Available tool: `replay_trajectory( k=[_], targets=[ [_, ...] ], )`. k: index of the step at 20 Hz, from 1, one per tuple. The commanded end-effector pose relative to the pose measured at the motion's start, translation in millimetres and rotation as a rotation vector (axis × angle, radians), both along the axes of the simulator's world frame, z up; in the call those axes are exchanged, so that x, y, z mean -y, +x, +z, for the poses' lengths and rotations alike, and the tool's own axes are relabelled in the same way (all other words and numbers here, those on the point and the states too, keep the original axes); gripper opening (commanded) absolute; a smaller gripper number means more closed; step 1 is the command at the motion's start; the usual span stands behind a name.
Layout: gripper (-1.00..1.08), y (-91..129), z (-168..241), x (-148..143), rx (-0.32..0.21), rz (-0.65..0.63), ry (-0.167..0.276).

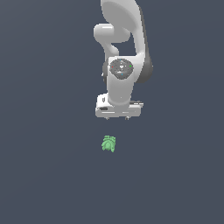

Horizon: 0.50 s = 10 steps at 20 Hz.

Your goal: Pick up the object and move it to a goal position.

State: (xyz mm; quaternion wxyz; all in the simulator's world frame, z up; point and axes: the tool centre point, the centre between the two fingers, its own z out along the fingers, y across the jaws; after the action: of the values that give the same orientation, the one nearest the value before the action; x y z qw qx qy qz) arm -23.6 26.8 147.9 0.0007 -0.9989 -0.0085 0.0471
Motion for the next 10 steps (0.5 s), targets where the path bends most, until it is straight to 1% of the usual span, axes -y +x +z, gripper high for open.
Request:
replay_trajectory(
  k=[1, 5, 10],
  targets=[
    [1.00, 2.8, -1.8, 1.6, 0.002, -0.008, 0.000],
    [1.00, 14.0, -8.0, 5.9, 0.014, -0.034, -0.001],
    [1.00, 36.6, -21.8, 15.9, 0.038, -0.088, -0.003]
  ],
)
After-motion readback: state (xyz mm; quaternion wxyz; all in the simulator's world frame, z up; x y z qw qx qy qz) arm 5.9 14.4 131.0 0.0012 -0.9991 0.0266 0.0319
